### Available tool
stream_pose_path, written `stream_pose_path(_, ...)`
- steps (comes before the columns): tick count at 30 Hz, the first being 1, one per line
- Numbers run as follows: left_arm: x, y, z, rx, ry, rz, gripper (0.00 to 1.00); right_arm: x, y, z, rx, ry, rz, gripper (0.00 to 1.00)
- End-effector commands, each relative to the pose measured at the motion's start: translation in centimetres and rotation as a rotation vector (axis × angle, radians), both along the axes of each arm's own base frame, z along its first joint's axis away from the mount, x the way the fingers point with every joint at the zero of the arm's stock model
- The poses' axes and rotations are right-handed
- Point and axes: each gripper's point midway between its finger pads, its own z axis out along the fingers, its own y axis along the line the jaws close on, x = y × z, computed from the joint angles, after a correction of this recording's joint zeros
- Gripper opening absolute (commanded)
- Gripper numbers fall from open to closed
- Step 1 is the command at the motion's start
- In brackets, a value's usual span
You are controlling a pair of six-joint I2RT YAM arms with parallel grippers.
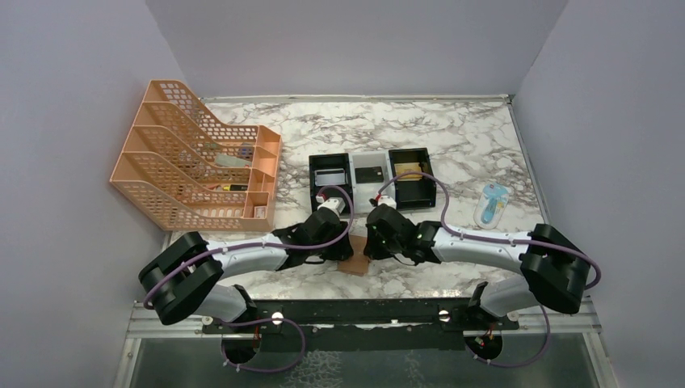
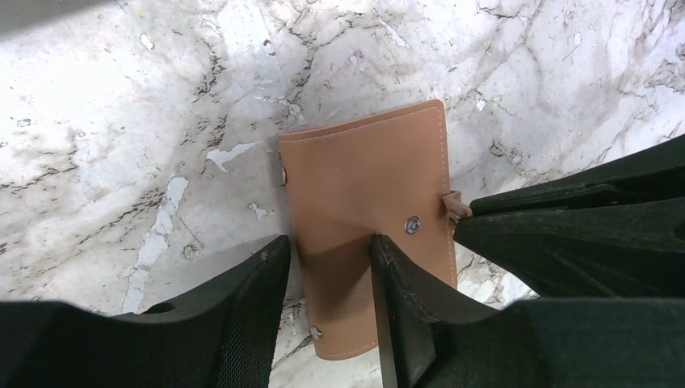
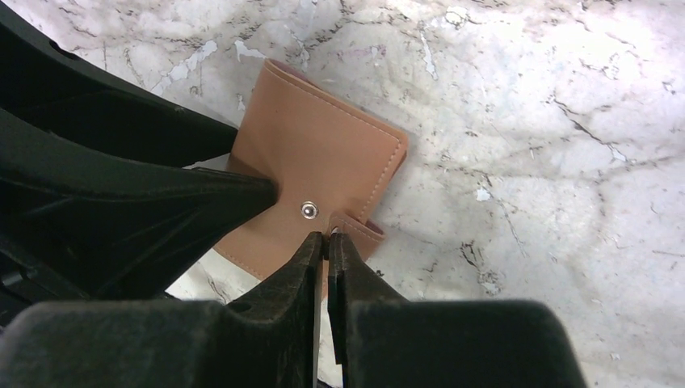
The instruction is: Take the credit cards out of the card holder
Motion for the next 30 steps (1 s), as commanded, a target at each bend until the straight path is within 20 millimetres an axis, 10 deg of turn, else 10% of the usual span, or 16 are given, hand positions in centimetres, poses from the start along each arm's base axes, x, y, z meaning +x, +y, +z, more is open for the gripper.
stream_pose_path(1,-1.9,4.7,-3.8,0.205,0.072,0.033,0.45,-0.2,-1.7,0.1,-0.038,0.008,-0.049,0.09)
stream_pose_path(12,-1.8,3.5,-1.6,0.123,0.026,-0.011,0.5,-0.5,-3.9,-0.3,-0.104,0.033,-0.136,0.26)
stream_pose_path(30,-2.1,3.1,-1.1,0.09,0.027,-0.027,0.51,-0.8,-3.2,-1.1,0.03,0.094,-0.181,0.19)
